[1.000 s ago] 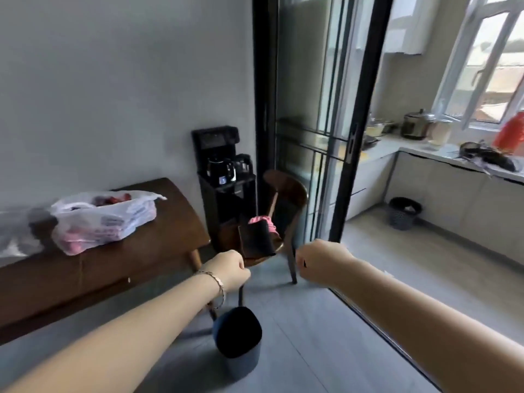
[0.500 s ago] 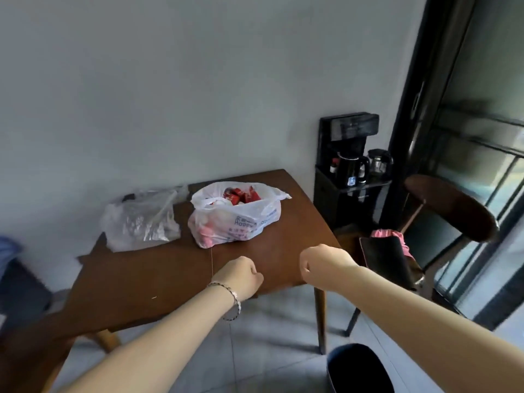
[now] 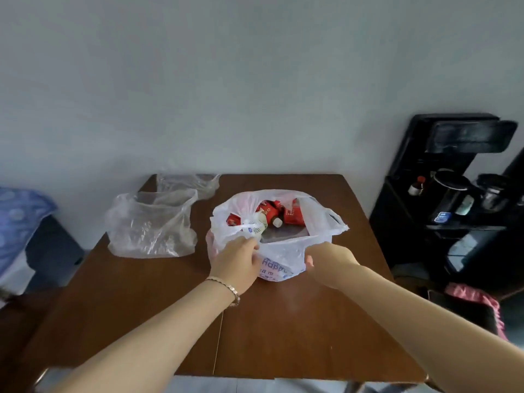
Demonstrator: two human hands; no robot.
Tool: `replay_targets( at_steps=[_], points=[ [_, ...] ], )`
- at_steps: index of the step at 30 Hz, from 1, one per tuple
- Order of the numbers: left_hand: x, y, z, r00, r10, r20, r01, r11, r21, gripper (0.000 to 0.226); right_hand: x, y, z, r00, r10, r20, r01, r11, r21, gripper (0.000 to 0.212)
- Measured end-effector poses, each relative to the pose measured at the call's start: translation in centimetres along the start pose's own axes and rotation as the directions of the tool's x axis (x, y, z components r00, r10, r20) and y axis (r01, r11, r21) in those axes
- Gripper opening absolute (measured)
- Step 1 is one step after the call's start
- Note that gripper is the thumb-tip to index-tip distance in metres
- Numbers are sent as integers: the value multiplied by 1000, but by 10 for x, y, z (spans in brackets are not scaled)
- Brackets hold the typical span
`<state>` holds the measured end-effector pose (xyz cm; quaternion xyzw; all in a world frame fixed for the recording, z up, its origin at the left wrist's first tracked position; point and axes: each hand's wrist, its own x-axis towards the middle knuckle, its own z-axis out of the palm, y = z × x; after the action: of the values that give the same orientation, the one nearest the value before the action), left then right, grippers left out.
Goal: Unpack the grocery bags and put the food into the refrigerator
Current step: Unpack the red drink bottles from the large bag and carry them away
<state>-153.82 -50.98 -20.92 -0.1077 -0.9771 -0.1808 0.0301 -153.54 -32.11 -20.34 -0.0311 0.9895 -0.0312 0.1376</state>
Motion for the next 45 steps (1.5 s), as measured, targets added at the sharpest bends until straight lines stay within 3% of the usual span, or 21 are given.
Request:
replay_targets(
  at_steps=[3,7,11,13,17,21,26,28,30,32,34,35,37,38,41,45],
  points=[
    [44,-13,14,991,134,-11,-133,989,62,32,52,0,-1,1000,-16,-3,16,996,88,35],
    [103,-34,45,920,278,277,-363,871,330,34,112,-4,19,1000,6,-15,-2,964,265,34],
    [146,-51,64,758,238,607,-602,615,510,31,153,-12,42,990,-45,131,5,956,293,39],
    [158,-66,69,705,178,687,-646,560,518,30,169,-13,52,973,-48,226,-6,973,233,41],
    [165,-108,81,711,144,688,-612,610,504,42,188,-14,79,932,-6,363,-80,972,220,38],
    [161,-129,78,654,431,621,-704,647,292,21,196,-16,106,913,-6,409,-105,963,249,47],
    [142,-156,77,678,570,465,-705,684,189,26,209,-26,127,887,-22,462,-133,945,300,75],
    [138,-161,72,719,556,417,-663,729,171,47,213,-31,133,891,-1,454,-172,925,339,85],
    [140,-162,71,813,485,322,-558,807,193,63,216,-34,135,893,9,450,-179,925,335,91],
    [147,-152,71,895,359,264,-428,858,283,53,218,-36,138,899,24,437,-180,930,319,90],
    [156,-142,66,948,104,302,-208,918,337,29,217,-38,141,905,47,422,-200,925,324,86],
    [161,-140,63,945,-51,322,-70,933,352,34,216,-37,143,905,54,422,-211,918,334,85],
    [165,-143,65,888,-193,417,48,942,333,51,211,-36,144,902,62,428,-234,902,362,85],
    [166,-143,66,870,-201,451,21,927,373,56,209,-34,144,898,69,435,-251,892,376,84],
    [163,-135,68,840,-100,534,-276,768,578,60,204,-29,144,895,79,440,-278,869,409,88],
    [165,-127,70,807,29,590,-458,662,594,53,201,-23,138,905,83,417,-283,851,443,87]
  ],
)
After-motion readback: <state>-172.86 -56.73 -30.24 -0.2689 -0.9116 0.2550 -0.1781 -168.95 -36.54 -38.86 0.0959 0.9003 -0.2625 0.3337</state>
